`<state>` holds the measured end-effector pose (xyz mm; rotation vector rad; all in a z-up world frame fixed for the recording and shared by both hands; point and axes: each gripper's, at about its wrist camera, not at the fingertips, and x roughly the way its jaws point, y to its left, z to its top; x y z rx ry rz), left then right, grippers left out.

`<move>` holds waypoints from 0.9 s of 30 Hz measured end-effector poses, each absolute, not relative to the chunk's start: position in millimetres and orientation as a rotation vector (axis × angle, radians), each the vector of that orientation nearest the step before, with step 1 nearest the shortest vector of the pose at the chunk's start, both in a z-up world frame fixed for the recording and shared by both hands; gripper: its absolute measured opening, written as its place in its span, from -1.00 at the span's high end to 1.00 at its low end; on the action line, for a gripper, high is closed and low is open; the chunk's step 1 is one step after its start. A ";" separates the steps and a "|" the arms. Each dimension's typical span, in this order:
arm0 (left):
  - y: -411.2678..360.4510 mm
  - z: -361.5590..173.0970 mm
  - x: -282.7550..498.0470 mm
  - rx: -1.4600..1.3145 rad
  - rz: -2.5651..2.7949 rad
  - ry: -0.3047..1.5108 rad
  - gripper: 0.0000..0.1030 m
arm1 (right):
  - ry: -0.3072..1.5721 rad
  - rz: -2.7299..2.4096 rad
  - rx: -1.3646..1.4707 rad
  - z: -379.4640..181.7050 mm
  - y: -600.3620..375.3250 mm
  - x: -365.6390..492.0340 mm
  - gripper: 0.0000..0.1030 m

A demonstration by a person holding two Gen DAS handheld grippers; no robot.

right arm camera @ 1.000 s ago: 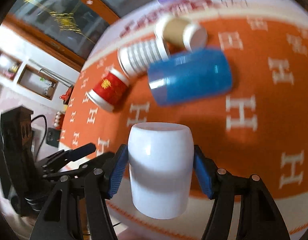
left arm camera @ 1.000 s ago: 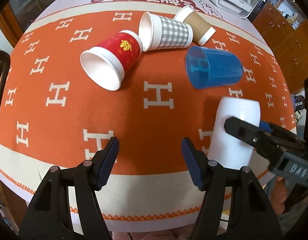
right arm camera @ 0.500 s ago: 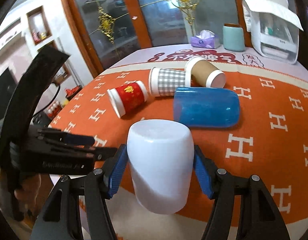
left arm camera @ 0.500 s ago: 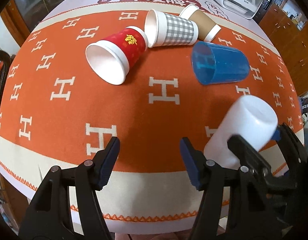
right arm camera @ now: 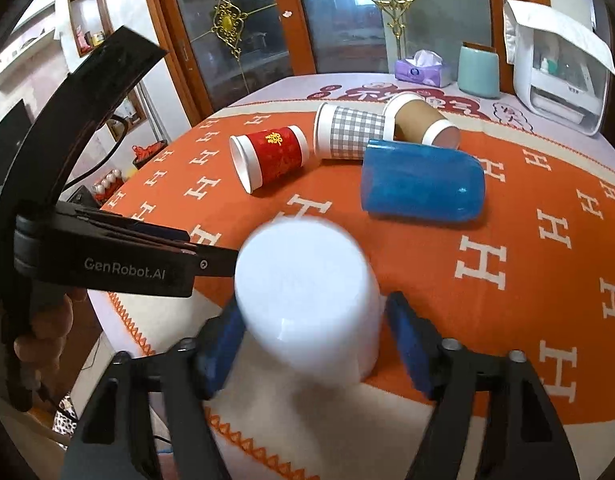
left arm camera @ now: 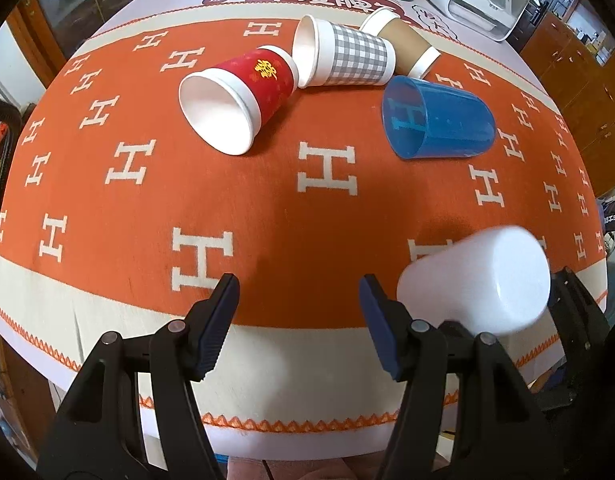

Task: Flip cup upside down
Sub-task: 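Rotate the white cup rim-down and set it on the table with the right gripper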

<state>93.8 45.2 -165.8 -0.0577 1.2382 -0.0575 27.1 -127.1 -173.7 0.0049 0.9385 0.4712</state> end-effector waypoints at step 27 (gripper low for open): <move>32.1 -118.8 57.1 -0.035 -0.081 1.225 -0.18 | 0.971 0.359 0.182 -88.1 -168.3 3.0 -0.57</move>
